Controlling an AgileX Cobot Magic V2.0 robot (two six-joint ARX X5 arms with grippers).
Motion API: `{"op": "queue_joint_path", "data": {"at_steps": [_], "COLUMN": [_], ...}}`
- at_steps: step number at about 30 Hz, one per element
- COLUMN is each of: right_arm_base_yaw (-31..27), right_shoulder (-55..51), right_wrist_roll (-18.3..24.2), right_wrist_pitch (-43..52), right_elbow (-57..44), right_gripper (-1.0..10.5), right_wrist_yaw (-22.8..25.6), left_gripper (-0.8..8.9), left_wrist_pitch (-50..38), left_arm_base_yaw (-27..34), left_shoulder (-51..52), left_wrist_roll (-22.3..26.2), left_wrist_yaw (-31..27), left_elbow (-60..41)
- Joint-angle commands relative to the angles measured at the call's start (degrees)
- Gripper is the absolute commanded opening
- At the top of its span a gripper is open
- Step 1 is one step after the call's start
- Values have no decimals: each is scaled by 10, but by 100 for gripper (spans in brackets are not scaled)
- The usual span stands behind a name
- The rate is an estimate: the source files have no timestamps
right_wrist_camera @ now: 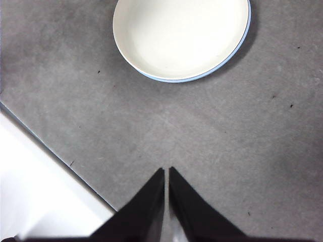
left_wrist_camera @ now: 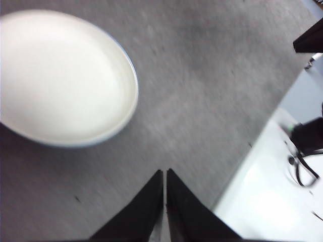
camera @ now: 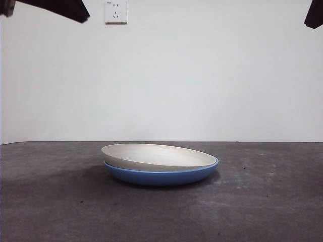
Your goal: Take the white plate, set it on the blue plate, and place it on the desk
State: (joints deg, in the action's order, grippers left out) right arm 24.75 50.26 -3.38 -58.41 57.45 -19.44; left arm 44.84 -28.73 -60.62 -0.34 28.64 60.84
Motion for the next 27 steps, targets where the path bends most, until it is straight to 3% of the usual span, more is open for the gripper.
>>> {"op": "queue_joint_path", "data": {"at_steps": [1, 8, 11, 17, 27], "right_arm_base_yaw": [4, 4, 4, 4, 4], "right_shoulder": [2, 2, 2, 2, 2], "right_wrist_roll": [4, 4, 4, 4, 4], "right_wrist_pitch": [5, 5, 5, 5, 5], "right_elbow": [2, 2, 2, 2, 2], "right_gripper": [8, 8, 8, 8, 8], "right_wrist_yaw": [0, 0, 0, 0, 0], "left_gripper": [10, 10, 10, 10, 10], "left_wrist_pitch": [-70, -375, -444, -464, -461], "left_arm_base_yaw": [25, 155, 214, 283, 318], "left_shoulder": [36, 181, 247, 375, 529], "left_wrist_roll": [38, 40, 40, 40, 26], "left_wrist_yaw": [-18, -71, -122, -228, -244], "left_elbow": [2, -97, -165, -303, -491]}}
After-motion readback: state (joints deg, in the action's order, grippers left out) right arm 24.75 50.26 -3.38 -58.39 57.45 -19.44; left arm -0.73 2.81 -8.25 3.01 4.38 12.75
